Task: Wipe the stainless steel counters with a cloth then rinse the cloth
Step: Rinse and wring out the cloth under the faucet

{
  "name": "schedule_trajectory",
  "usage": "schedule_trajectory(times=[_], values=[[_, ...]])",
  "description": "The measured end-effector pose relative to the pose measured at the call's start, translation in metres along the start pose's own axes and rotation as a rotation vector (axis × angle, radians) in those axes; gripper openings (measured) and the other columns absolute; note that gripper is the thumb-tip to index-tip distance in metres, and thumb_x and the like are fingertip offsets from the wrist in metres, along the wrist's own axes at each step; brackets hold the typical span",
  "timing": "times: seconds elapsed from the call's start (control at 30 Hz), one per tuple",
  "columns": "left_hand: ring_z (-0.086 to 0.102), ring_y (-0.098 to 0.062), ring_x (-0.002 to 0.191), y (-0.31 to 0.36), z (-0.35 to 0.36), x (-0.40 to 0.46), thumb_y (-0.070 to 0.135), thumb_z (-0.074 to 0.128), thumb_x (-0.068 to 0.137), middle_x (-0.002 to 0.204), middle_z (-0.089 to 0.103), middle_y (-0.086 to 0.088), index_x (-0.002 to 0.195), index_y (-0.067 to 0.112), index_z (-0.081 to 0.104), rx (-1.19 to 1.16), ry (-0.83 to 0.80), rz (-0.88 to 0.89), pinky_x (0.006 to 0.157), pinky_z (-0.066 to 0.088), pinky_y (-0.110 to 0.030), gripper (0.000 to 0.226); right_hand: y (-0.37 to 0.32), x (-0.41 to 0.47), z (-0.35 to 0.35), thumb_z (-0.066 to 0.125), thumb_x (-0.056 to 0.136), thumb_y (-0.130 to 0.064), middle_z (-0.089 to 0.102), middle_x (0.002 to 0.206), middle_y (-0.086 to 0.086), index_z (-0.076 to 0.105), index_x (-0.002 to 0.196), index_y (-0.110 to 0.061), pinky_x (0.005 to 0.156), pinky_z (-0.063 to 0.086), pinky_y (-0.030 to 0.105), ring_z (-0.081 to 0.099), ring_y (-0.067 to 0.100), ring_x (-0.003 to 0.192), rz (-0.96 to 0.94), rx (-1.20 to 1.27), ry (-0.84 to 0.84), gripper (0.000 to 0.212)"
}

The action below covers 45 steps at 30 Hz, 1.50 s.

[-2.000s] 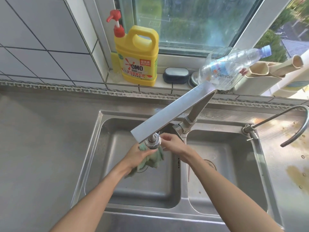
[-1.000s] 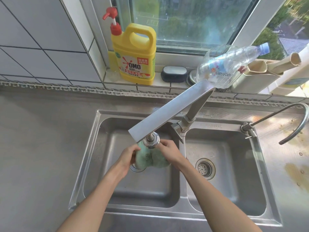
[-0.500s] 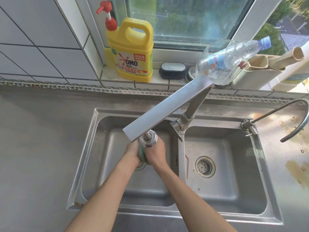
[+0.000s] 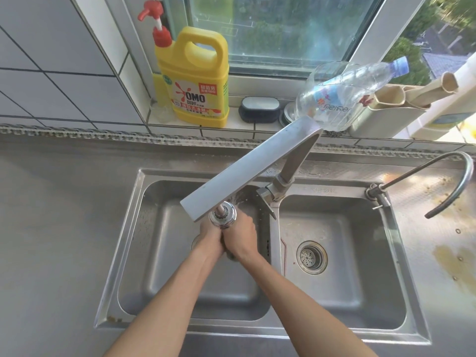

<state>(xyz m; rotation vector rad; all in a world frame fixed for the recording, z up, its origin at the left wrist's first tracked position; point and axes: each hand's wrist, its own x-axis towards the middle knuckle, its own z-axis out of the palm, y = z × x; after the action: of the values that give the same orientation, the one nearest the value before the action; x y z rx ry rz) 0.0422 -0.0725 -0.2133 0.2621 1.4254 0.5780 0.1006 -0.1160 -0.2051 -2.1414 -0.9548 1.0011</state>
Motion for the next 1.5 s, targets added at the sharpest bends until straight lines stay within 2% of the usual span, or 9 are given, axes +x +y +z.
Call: schedule_trajectory(times=[0.1, 0.33, 0.43, 0.63, 0.8, 1.0, 1.13, 1.37, 1.5], values=[[0.054, -0.021, 0.068, -0.008, 0.007, -0.004, 0.017, 0.054, 0.101, 0.070, 0.051, -0.003, 0.066, 0.023, 0.046, 0.009, -0.030, -0.050, 0.058, 0.047, -0.027, 0.037, -0.001, 0.019, -0.007, 0.046, 0.098, -0.047, 0.068, 0.086, 0.007, 0.049, 0.076, -0.017, 0.073, 0.050, 0.042, 0.058, 0.037, 0.082, 0.087, 0.047, 0.091, 0.037], [0.045, -0.017, 0.069, 0.006, 0.005, -0.005, 0.024, 0.040, 0.107, 0.074, 0.043, 0.000, 0.075, 0.024, 0.043, 0.171, 0.042, 0.146, 0.065, 0.041, -0.028, 0.032, 0.000, 0.005, 0.002, 0.045, 0.085, -0.038, 0.073, 0.092, 0.013, 0.061, 0.090, -0.017, 0.069, 0.051, 0.041, 0.065, 0.042, 0.086, -0.023, -0.065, 0.019, 0.027], [0.050, -0.018, 0.069, -0.004, 0.006, -0.009, 0.025, 0.048, 0.105, 0.070, 0.051, -0.001, 0.073, 0.025, 0.045, 0.098, -0.038, 0.018, 0.063, 0.042, -0.029, 0.032, -0.003, 0.022, -0.006, 0.045, 0.098, -0.044, 0.070, 0.092, 0.010, 0.052, 0.080, -0.017, 0.069, 0.041, 0.039, 0.063, 0.040, 0.090, 0.047, -0.021, 0.092, 0.034], [0.047, -0.017, 0.069, 0.019, -0.005, 0.002, 0.021, 0.040, 0.109, 0.077, 0.044, 0.001, 0.076, 0.025, 0.042, -0.114, 0.019, -0.145, 0.068, 0.042, -0.028, 0.034, -0.008, -0.006, 0.010, 0.053, 0.078, -0.031, 0.074, 0.090, 0.016, 0.054, 0.068, -0.017, 0.070, 0.049, 0.037, 0.066, 0.042, 0.087, 0.012, 0.001, -0.030, 0.017], [0.054, -0.014, 0.071, 0.005, -0.005, 0.001, 0.010, 0.043, 0.109, 0.081, 0.054, 0.002, 0.078, 0.024, 0.048, 0.002, 0.023, -0.120, 0.064, 0.047, -0.028, 0.035, -0.009, 0.015, 0.002, 0.052, 0.096, -0.036, 0.072, 0.102, 0.014, 0.061, 0.093, -0.012, 0.076, 0.052, 0.041, 0.065, 0.041, 0.097, 0.015, -0.007, 0.013, 0.026], [0.051, -0.017, 0.067, 0.004, -0.002, -0.009, 0.020, 0.048, 0.106, 0.052, 0.057, 0.000, 0.072, 0.022, 0.046, 0.018, -0.044, -0.098, 0.062, 0.043, -0.028, 0.034, -0.007, 0.008, 0.000, 0.048, 0.091, -0.034, 0.072, 0.100, 0.016, 0.058, 0.086, -0.018, 0.071, 0.046, 0.039, 0.064, 0.043, 0.094, -0.014, -0.075, -0.019, 0.019], [0.054, -0.017, 0.058, 0.005, 0.003, -0.007, 0.016, 0.052, 0.105, 0.064, 0.054, -0.001, 0.070, 0.023, 0.044, 0.026, -0.037, -0.156, 0.046, 0.047, -0.020, 0.037, -0.007, 0.018, -0.006, 0.047, 0.100, -0.039, 0.071, 0.099, 0.016, 0.052, 0.082, -0.018, 0.070, 0.042, 0.039, 0.064, 0.043, 0.094, -0.022, -0.101, 0.055, 0.029], [0.058, -0.025, 0.095, -0.002, -0.001, -0.012, 0.029, 0.064, 0.098, 0.091, 0.061, -0.008, 0.078, 0.023, 0.057, 0.004, -0.083, -0.165, 0.085, 0.048, -0.037, 0.021, -0.008, 0.016, -0.009, 0.039, 0.099, -0.042, 0.070, 0.097, 0.016, 0.055, 0.086, -0.014, 0.072, 0.044, 0.040, 0.064, 0.045, 0.094, 0.003, -0.086, 0.043, 0.035], [0.050, -0.018, 0.077, 0.012, -0.004, -0.002, 0.021, 0.045, 0.106, 0.081, 0.049, -0.003, 0.076, 0.023, 0.048, -0.061, -0.070, -0.163, 0.073, 0.043, -0.029, 0.030, -0.007, 0.001, 0.003, 0.044, 0.090, -0.034, 0.072, 0.094, 0.016, 0.050, 0.077, -0.022, 0.068, 0.047, 0.040, 0.064, 0.045, 0.089, -0.033, -0.103, 0.028, 0.018]])
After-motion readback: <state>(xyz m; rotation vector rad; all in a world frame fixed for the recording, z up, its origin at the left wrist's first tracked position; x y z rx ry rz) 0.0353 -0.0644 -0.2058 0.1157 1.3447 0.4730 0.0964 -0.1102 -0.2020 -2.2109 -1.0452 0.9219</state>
